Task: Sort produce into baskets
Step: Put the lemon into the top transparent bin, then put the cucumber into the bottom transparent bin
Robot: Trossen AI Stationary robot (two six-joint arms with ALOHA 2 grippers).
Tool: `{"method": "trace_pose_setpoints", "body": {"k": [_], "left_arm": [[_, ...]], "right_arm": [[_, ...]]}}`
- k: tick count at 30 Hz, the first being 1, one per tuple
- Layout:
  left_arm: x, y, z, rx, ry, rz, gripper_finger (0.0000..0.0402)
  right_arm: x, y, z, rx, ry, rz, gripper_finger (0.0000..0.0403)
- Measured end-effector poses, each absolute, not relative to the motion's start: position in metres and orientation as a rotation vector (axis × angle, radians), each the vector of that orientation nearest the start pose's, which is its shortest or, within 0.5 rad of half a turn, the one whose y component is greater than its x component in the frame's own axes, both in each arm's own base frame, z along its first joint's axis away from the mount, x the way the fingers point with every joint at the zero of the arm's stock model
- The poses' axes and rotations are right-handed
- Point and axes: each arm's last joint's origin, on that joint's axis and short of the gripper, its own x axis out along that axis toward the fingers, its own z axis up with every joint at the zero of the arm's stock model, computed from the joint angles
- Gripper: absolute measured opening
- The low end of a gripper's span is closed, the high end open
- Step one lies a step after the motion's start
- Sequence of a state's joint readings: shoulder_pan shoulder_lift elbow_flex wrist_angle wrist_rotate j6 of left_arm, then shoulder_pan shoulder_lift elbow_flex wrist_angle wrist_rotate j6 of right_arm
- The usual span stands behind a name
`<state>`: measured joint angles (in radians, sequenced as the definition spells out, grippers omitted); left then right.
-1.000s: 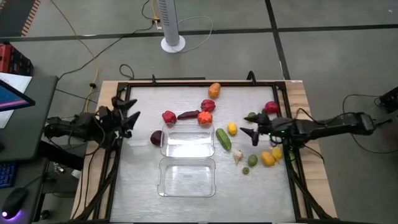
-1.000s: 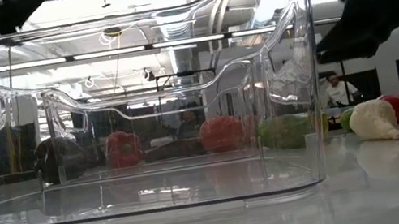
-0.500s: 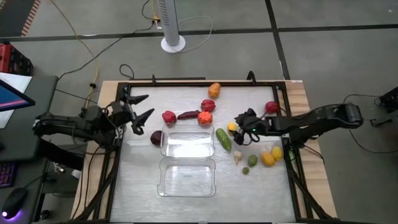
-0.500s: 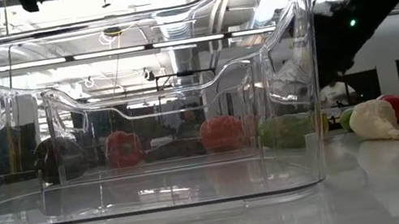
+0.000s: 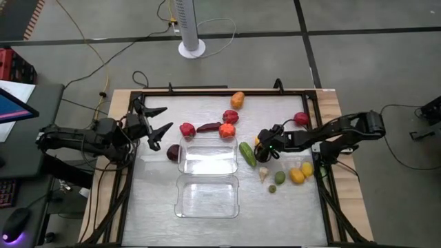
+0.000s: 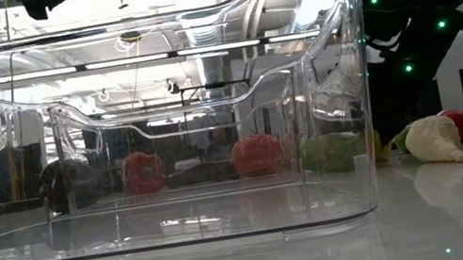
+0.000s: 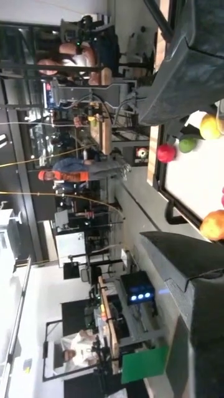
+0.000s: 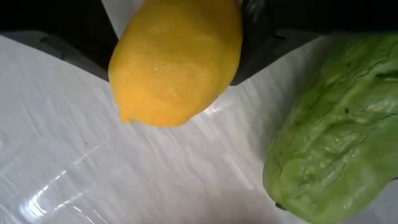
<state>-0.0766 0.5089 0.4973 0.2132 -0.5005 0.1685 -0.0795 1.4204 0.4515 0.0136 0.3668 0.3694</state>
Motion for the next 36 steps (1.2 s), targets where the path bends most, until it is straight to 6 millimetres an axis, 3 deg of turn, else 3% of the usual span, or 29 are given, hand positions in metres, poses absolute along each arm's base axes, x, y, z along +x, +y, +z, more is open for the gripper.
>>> {"method": "trace_pose_setpoints", "body": {"k": [3, 6, 12, 15, 17, 22, 27, 31, 36], "left_arm": [[0.127, 0.004, 0.308, 0.091, -0.159, 0.435, 0.028], [0.128, 0.004, 0.304, 0.063, -0.127, 0.43, 0.028], [0.13, 0.003, 0.296, 0.014, -0.07, 0.376, 0.028], [0.13, 0.001, 0.297, -0.017, -0.079, 0.309, 0.028], [0.13, 0.0, 0.297, -0.029, -0.08, 0.287, 0.028], [0.13, 0.0, 0.295, -0.05, -0.069, 0.275, 0.028], [0.131, -0.001, 0.293, -0.059, -0.046, 0.238, 0.028], [0.131, -0.002, 0.292, -0.073, -0.041, 0.214, 0.028], [0.131, -0.002, 0.291, -0.065, -0.028, 0.222, 0.028]], "right_arm": [[0.222, -0.028, 0.12, 0.198, 0.859, -0.58, 0.0259], [0.222, -0.026, 0.128, 0.199, 0.86, -0.568, 0.0252], [0.245, -0.015, 0.199, 0.196, 0.797, -0.531, 0.0257], [0.266, 0.001, 0.238, 0.139, 0.675, -0.443, 0.026], [0.281, 0.015, 0.253, 0.072, 0.623, -0.369, 0.0261], [0.319, 0.042, 0.256, -0.094, 0.552, -0.239, 0.0264], [0.344, 0.044, 0.256, -0.085, 0.576, -0.169, 0.0288], [0.353, 0.041, 0.26, -0.047, 0.591, -0.12, 0.0334], [0.348, 0.039, 0.264, -0.038, 0.731, -0.182, 0.0383]]}}
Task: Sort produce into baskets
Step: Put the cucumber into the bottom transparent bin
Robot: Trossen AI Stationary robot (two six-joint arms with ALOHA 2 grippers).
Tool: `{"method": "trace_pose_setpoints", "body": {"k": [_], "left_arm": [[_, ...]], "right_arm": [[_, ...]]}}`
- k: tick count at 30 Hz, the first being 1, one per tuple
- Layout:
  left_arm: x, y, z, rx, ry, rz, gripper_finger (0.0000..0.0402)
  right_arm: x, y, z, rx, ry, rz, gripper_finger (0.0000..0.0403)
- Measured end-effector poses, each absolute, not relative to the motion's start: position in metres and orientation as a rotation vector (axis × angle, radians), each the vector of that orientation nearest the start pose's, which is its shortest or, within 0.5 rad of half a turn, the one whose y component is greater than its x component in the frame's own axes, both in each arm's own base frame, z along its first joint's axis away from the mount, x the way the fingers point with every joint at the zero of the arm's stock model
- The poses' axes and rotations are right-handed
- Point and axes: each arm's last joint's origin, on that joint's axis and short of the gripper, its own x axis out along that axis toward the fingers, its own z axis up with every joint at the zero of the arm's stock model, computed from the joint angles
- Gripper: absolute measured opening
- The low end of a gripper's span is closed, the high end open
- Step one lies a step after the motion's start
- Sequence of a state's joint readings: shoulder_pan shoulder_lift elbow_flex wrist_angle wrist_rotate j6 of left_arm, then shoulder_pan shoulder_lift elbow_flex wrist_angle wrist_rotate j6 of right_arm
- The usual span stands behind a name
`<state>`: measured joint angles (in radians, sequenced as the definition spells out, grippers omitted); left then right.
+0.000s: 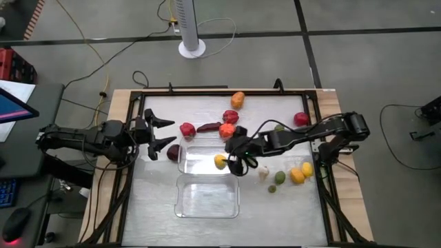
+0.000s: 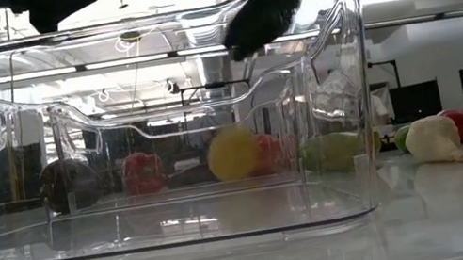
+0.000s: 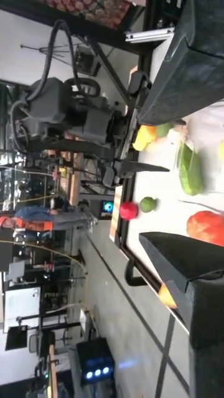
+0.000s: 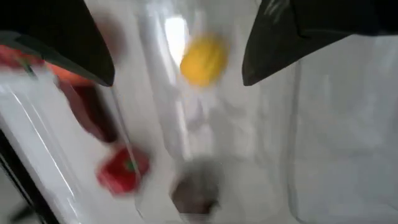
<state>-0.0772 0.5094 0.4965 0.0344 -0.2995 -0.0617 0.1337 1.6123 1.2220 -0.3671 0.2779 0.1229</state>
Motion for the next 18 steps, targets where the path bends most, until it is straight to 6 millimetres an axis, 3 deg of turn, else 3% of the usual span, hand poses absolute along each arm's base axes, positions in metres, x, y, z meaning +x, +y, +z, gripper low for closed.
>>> {"method": "trace_pose_setpoints", "body": {"k": [4, 9, 13, 18], "left_arm": [[0.13, -0.001, 0.293, -0.045, -0.042, 0.224, 0.028], [0.128, -0.001, 0.294, -0.022, -0.056, 0.237, 0.028], [0.128, 0.0, 0.295, -0.003, -0.054, 0.251, 0.028], [0.128, 0.0, 0.296, -0.009, -0.068, 0.252, 0.028]], "right_arm": [[0.326, 0.039, 0.276, 0.005, 0.818, -0.301, 0.0387], [0.29, 0.053, 0.265, 0.048, 0.876, -0.435, 0.037], [0.274, 0.061, 0.232, 0.102, 0.834, -0.498, 0.0366], [0.272, 0.057, 0.189, 0.2, 0.783, -0.538, 0.0365]]}}
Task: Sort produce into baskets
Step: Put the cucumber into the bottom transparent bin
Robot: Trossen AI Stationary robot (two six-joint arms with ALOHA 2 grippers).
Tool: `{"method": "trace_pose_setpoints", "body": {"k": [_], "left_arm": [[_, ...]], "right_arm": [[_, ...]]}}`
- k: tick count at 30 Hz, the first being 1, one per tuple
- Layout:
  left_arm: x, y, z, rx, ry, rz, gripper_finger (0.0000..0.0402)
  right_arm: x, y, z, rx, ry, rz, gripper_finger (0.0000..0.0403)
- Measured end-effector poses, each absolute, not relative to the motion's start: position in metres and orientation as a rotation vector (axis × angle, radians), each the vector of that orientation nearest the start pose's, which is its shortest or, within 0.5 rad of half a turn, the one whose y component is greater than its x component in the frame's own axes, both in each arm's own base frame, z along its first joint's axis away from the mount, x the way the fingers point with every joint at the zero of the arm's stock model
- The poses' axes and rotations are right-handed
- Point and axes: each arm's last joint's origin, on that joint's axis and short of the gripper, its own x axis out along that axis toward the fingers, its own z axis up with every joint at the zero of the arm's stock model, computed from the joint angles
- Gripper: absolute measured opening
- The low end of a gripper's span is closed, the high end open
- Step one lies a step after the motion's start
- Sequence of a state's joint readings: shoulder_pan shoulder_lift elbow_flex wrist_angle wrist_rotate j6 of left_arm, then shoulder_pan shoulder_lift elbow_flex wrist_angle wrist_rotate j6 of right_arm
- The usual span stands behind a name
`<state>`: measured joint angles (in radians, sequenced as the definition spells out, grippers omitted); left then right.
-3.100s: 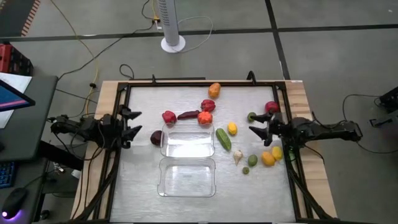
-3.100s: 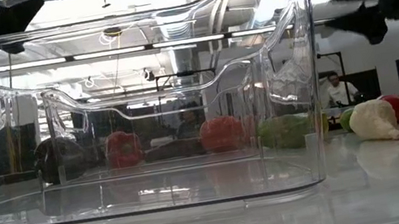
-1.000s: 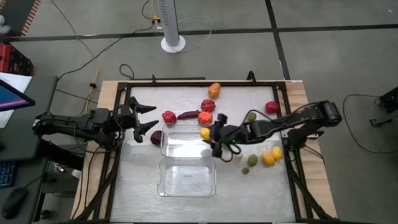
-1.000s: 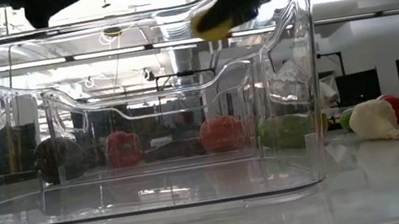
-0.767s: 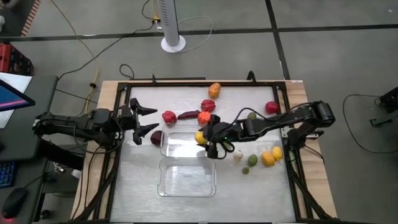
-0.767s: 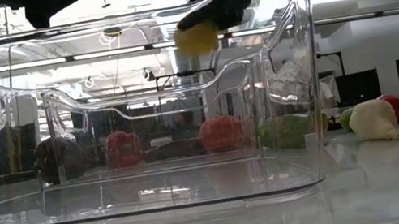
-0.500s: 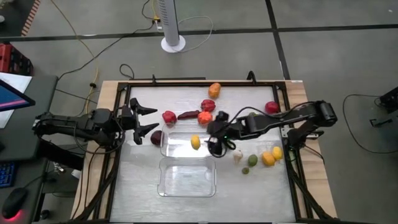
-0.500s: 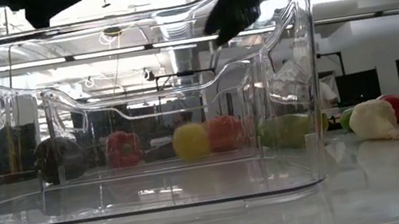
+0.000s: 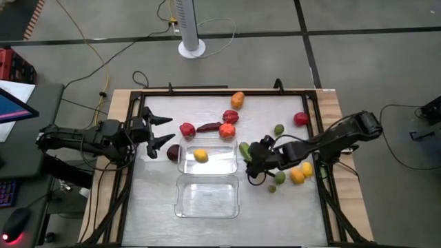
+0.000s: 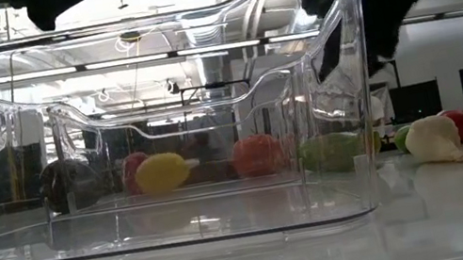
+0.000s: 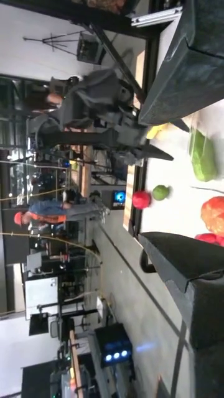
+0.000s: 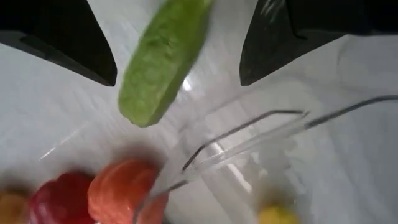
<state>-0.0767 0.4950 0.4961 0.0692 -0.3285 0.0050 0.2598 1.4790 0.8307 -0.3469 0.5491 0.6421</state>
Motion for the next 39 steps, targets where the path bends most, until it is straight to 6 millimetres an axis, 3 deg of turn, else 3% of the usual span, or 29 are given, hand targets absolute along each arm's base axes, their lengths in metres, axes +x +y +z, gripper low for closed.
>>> {"method": "trace_pose_setpoints", "body": {"k": [11, 20, 24, 30, 34, 39], "left_arm": [[0.128, 0.0, 0.295, -0.016, -0.062, 0.251, 0.028], [0.128, -0.001, 0.295, -0.016, -0.058, 0.251, 0.028], [0.128, -0.001, 0.295, -0.016, -0.058, 0.251, 0.028], [0.128, -0.001, 0.295, -0.016, -0.059, 0.251, 0.028], [0.128, -0.001, 0.295, -0.008, -0.062, 0.251, 0.028], [0.128, -0.001, 0.295, -0.008, -0.061, 0.251, 0.028]], "right_arm": [[0.281, 0.044, 0.138, 0.166, 0.886, -0.607, 0.0356], [0.278, 0.044, 0.135, 0.142, 0.936, -0.593, 0.0222], [0.268, 0.042, 0.154, 0.116, 1.009, -0.619, 0.0207], [0.261, 0.045, 0.216, 0.156, 0.938, -0.647, 0.0216], [0.276, 0.068, 0.248, 0.14, 0.72, -0.43, 0.025], [0.296, 0.111, 0.263, 0.104, 0.498, -0.02, 0.0256]]}}
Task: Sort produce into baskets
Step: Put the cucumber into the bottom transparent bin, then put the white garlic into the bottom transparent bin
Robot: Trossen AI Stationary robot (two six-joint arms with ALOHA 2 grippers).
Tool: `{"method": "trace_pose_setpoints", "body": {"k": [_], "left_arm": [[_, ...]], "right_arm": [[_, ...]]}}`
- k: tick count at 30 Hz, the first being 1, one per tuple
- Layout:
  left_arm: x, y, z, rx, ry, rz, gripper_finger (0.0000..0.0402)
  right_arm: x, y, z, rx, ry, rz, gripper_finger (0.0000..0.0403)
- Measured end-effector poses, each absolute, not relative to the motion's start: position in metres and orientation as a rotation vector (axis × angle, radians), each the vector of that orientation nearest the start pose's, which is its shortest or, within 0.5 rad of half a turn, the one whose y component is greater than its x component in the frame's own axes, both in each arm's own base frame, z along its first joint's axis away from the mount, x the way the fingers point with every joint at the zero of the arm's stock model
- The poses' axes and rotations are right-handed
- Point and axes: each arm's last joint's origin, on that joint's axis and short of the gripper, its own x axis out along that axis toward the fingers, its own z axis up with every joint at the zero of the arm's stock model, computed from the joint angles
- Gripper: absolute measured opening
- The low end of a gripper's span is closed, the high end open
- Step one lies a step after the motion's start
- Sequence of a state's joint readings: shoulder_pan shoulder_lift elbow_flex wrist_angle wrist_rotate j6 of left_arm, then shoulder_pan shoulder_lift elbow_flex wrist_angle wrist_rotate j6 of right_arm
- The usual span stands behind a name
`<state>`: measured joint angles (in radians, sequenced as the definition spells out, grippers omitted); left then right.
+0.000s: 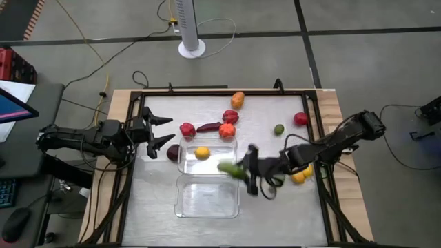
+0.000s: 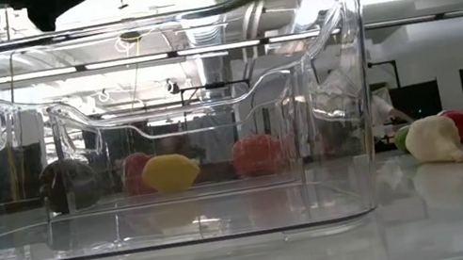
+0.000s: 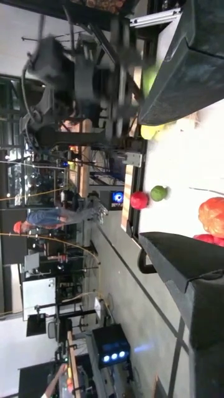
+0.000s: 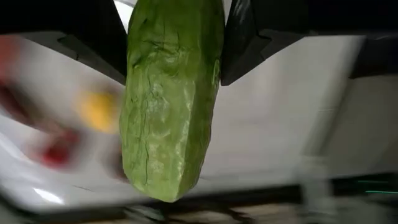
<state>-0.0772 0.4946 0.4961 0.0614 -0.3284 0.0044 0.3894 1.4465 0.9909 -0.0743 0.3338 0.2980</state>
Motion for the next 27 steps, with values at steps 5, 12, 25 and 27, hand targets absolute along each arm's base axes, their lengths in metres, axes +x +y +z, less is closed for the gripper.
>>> {"method": "trace_pose_setpoints", "body": {"k": [5, 12, 25, 27], "left_arm": [[0.128, -0.001, 0.295, -0.008, -0.057, 0.251, 0.028], [0.128, -0.001, 0.295, -0.014, -0.056, 0.251, 0.028], [0.128, -0.001, 0.293, -0.015, -0.037, 0.251, 0.028], [0.128, -0.001, 0.293, -0.016, -0.037, 0.251, 0.028]], "right_arm": [[0.303, 0.141, 0.248, 0.085, 0.488, 0.162, 0.0257], [0.314, 0.136, 0.234, 0.143, 0.545, 0.144, 0.0292], [0.263, 0.121, 0.235, 0.185, 1.071, -0.318, 0.0322], [0.254, 0.119, 0.218, 0.212, 1.113, -0.375, 0.032]]}}
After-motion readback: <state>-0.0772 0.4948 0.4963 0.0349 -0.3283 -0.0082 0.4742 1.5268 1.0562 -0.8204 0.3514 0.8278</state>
